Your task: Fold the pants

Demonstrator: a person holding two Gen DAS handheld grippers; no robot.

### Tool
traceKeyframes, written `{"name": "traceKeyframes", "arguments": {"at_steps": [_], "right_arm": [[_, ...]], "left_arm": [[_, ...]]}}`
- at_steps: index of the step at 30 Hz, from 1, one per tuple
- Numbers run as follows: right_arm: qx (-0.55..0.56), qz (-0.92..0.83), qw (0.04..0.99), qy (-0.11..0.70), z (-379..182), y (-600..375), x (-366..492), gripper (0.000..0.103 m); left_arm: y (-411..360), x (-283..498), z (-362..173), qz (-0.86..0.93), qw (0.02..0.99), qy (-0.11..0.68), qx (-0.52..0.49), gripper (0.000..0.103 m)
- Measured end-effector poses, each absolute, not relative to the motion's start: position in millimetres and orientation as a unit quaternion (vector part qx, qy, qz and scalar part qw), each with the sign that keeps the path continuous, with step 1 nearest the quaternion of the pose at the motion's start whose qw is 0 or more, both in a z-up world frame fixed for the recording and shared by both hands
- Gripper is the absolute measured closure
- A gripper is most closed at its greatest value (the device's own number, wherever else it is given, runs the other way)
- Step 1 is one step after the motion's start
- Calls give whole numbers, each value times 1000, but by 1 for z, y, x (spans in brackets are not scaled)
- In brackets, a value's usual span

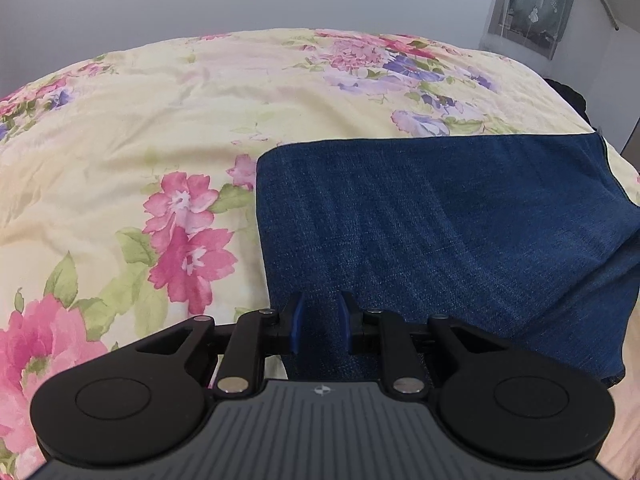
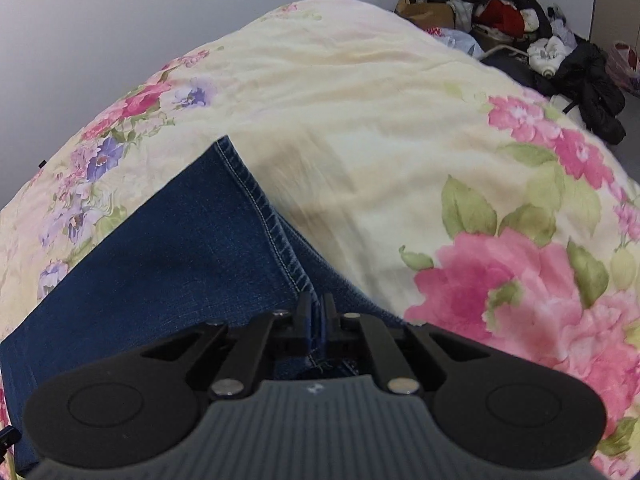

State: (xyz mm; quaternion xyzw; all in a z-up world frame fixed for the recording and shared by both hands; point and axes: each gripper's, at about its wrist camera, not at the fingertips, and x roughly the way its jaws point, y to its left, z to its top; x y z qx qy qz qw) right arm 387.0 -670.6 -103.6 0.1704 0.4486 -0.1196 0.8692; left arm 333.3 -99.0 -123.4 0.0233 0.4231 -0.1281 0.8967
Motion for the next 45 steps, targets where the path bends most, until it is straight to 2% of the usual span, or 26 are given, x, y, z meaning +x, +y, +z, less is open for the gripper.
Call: {"name": "traceKeyframes", "arguments": {"at_steps": [2, 6, 11, 16, 18, 24, 28, 31, 35, 39, 40, 45], "right_arm": [[157, -112, 880, 433, -90, -670, 381, 91], [152, -73, 898, 406, -81, -657, 374, 91], [130, -55, 912, 385, -96, -633, 390, 92], [121, -79, 903, 405, -129, -636, 409, 96], [121, -83, 895, 422, -146, -641, 413, 103], [102, -84, 896, 425, -165, -639, 416, 103], [102, -96, 892, 429, -156, -637, 416, 103], [106, -108, 904, 400, -137, -635, 398, 99], [87, -90, 916, 381, -124, -627, 367, 100], [73, -84, 922, 371, -122, -627, 340, 100], [73, -85, 920, 375, -125, -629, 336, 100], [89, -90, 900, 417, -152, -640, 326, 103]], "left_arm": [[-96, 339, -117, -127, 902, 412, 27, 80], [-87, 364, -105, -120, 909, 399, 6, 80], [-88, 401, -102, -126, 916, 382, -2, 80], [-96, 439, -129, -133, 910, 394, 8, 80], [-98, 448, -145, -131, 907, 400, 14, 83], [-104, 454, -160, -123, 906, 405, 22, 87], [-96, 436, -135, -119, 916, 383, 18, 85], [-85, 411, -118, -145, 912, 382, -14, 85], [-87, 363, -108, -178, 904, 388, -7, 87], [-91, 328, -117, -195, 888, 416, 21, 89], [-94, 322, -123, -192, 883, 426, 35, 93], [-93, 307, -141, -177, 873, 453, 38, 93]]}}
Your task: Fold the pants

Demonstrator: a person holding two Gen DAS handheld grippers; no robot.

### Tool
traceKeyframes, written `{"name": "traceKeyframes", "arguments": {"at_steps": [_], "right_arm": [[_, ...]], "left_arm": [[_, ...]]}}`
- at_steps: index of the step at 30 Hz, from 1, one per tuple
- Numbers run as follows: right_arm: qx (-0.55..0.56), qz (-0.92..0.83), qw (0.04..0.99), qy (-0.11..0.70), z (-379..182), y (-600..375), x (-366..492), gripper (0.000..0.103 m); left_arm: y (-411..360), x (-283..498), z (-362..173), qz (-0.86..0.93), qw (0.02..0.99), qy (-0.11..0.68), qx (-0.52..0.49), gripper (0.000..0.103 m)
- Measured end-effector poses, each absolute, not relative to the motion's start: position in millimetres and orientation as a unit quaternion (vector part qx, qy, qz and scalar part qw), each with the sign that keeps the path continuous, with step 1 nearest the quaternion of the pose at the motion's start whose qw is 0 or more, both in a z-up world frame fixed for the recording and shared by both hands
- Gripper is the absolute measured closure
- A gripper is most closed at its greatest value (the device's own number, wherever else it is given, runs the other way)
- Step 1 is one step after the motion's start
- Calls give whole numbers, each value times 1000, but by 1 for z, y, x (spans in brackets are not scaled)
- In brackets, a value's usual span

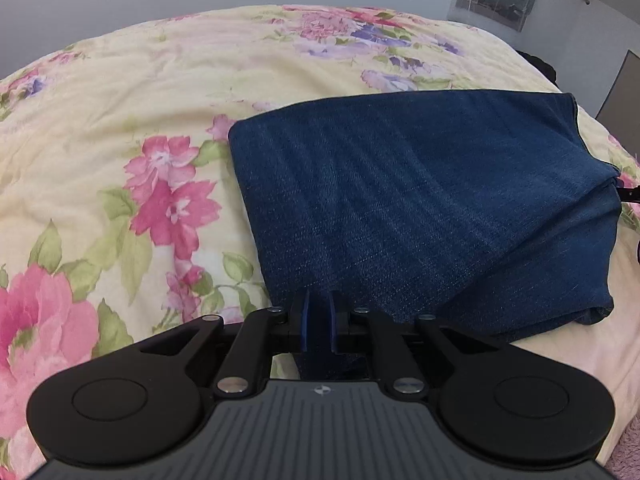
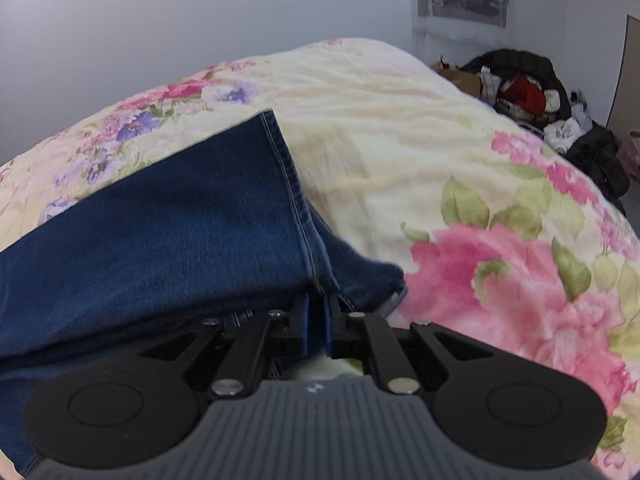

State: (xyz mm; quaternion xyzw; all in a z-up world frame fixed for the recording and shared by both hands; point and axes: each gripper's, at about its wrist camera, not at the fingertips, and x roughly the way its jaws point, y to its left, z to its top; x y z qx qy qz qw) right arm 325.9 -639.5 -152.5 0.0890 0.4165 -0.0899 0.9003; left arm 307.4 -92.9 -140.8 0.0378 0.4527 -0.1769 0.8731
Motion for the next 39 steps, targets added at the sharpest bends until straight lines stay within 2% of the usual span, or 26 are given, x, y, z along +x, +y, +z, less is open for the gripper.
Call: {"name": "traceKeyframes", "arguments": {"at_steps": [5, 7, 8, 9, 10, 11, 12, 15, 18, 24, 28, 29, 30, 32, 33, 34, 35, 39], "right_arm": [[128, -97, 901, 403, -151, -646, 315, 103], [147, -98, 900, 398, -143, -648, 309, 97], [162, -96, 901, 391, -138, -651, 304, 84], [180, -94, 902, 381, -133, -654, 299, 66], [199, -97, 902, 369, -128, -659, 295, 58], [227, -101, 901, 356, -123, -665, 290, 45], [261, -101, 896, 346, -122, -672, 287, 38], [382, -103, 857, 330, -136, -694, 281, 29], [470, -107, 815, 324, -164, -706, 281, 29], [522, -89, 796, 295, -198, -708, 302, 33], [524, -81, 796, 290, -207, -710, 318, 40], [524, -81, 796, 291, -208, -711, 322, 45], [519, -86, 797, 297, -207, -711, 325, 55], [502, -83, 805, 305, -202, -710, 329, 61], [486, -81, 813, 309, -196, -707, 330, 67], [466, -80, 824, 312, -188, -703, 332, 71], [448, -79, 833, 315, -180, -699, 333, 78], [389, -97, 853, 333, -143, -684, 345, 83]], "left_arm": [[-89, 299, -131, -176, 863, 472, 44, 93], [-80, 295, -123, -173, 870, 461, 22, 91], [-74, 292, -117, -168, 881, 442, 4, 91], [-66, 291, -111, -159, 894, 418, -21, 83], [-58, 292, -107, -152, 901, 403, -52, 71], [-51, 296, -106, -145, 901, 400, -82, 65], [-43, 304, -109, -138, 895, 408, -119, 58], [-27, 323, -128, -131, 866, 432, -213, 58], [-11, 333, -150, -127, 842, 433, -295, 58], [6, 349, -193, -139, 792, 437, -403, 58], [9, 361, -211, -158, 767, 435, -444, 67], [8, 364, -212, -160, 766, 435, -445, 68], [7, 366, -212, -164, 767, 435, -443, 74], [3, 368, -207, -163, 775, 434, -429, 82], [1, 368, -201, -162, 784, 431, -417, 89], [-2, 368, -195, -164, 793, 428, -403, 92], [-4, 368, -189, -160, 802, 427, -386, 93], [-22, 370, -148, -132, 837, 437, -301, 94]]}}
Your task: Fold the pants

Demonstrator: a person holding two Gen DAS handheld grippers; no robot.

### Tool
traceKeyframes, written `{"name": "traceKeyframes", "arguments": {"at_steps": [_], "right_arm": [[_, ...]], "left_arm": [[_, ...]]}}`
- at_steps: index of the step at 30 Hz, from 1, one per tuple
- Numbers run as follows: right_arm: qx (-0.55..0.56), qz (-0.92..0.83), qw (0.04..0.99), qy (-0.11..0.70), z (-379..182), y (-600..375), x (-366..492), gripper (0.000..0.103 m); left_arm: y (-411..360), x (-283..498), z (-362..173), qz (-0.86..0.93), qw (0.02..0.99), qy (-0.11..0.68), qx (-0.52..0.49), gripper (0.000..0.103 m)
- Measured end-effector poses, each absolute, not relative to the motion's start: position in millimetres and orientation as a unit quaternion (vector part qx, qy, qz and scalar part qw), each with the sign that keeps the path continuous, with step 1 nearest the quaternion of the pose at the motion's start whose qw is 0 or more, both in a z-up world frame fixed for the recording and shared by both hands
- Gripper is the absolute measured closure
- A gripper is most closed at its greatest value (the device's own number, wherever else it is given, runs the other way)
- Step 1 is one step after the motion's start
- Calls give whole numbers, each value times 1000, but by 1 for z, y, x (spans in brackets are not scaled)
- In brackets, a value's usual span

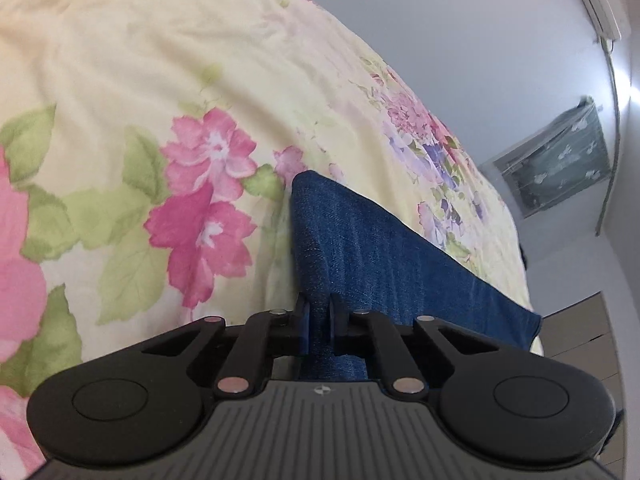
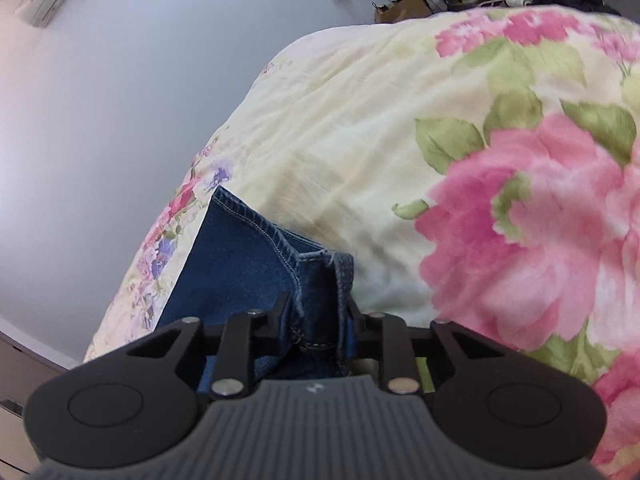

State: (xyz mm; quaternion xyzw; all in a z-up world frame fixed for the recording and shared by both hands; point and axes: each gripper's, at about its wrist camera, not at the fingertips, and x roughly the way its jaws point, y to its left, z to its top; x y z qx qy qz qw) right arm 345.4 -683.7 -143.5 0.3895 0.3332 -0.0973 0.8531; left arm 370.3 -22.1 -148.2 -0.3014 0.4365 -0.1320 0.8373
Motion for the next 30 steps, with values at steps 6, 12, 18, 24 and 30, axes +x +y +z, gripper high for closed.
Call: {"name": "traceKeyframes", "arguments": {"at_steps": [6, 12, 18, 24, 30], "right_arm": [[333, -95, 871, 349, -78, -651, 355, 85], [311, -41, 875, 369, -39, -583, 333, 86], [346, 29, 860, 373, -56, -503, 283, 87], [380, 16, 838, 392, -119, -465, 228, 87], [358, -20, 841, 405, -144, -465, 220, 88]], "left_arm": [[-25, 371, -77, -148, 867, 417, -229, 96], [28, 360, -30, -120, 890, 403, -178, 97], [113, 319, -25, -66, 899, 406, -151, 97], [154, 303, -80, -26, 885, 439, -154, 97], [147, 311, -125, -5, 881, 456, -122, 94]]}}
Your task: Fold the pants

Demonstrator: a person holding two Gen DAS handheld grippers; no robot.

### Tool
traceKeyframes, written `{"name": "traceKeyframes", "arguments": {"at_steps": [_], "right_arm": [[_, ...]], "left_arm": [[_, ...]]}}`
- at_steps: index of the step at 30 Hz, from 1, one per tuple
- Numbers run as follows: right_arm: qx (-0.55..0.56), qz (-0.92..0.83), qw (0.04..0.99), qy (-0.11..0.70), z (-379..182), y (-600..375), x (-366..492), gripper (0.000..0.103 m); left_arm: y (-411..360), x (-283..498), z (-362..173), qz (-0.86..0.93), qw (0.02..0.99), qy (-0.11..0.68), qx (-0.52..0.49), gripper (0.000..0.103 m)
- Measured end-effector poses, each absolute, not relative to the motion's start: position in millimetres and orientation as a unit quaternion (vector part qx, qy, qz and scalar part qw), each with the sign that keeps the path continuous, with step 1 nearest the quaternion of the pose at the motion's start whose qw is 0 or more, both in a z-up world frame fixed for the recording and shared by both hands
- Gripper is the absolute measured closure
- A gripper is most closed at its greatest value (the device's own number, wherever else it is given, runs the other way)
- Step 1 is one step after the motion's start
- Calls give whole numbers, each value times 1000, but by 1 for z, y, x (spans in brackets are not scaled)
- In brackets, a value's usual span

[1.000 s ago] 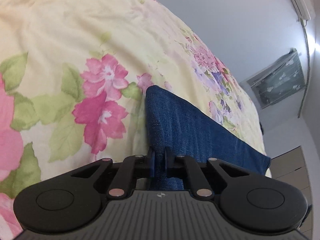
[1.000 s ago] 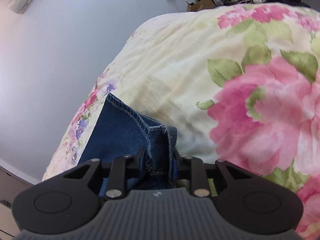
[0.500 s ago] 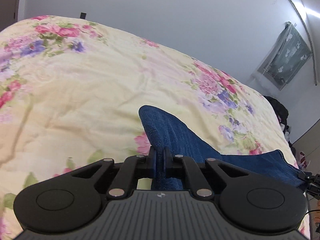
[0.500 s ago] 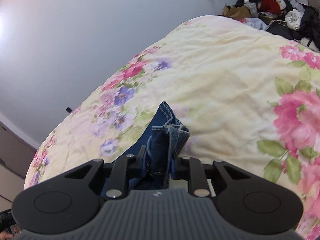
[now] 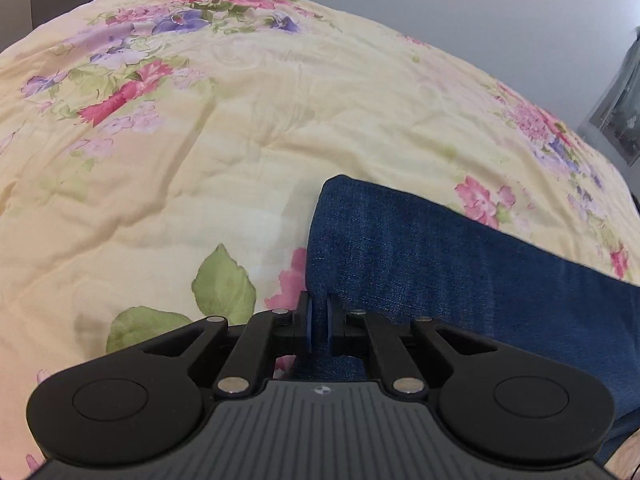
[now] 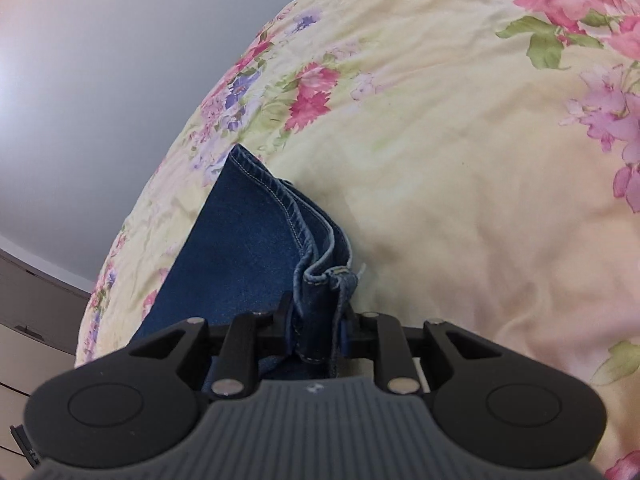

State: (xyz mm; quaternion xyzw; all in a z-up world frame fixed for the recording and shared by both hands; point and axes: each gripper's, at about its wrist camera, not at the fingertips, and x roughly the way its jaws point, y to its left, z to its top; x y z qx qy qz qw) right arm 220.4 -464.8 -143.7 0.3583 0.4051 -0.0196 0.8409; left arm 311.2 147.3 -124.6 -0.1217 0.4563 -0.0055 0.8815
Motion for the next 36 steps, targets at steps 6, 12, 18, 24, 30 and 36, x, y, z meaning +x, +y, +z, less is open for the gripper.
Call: {"name": "traceKeyframes", "arguments": {"at_steps": [6, 12, 18, 24, 30, 36], "right_arm": [[313, -35, 853, 416, -155, -458, 225, 77], [290, -71, 874, 384, -137, -462, 208, 57], [182, -50, 935, 301, -99, -437, 184, 64], [73, 5, 938, 339, -104, -395, 199, 89], [86, -12, 906, 413, -129, -403, 216, 103], [81, -13, 902, 424, -130, -401, 220, 103]], "left_arm": [[138, 297, -116, 16, 893, 445, -62, 73], [119, 259, -84, -27, 910, 413, -29, 73], [97, 243, -89, -58, 902, 427, 30, 86], [86, 240, -107, -67, 882, 463, 55, 94], [77, 239, -128, -70, 860, 497, 97, 94], [54, 239, -121, -58, 854, 492, 159, 94]]}}
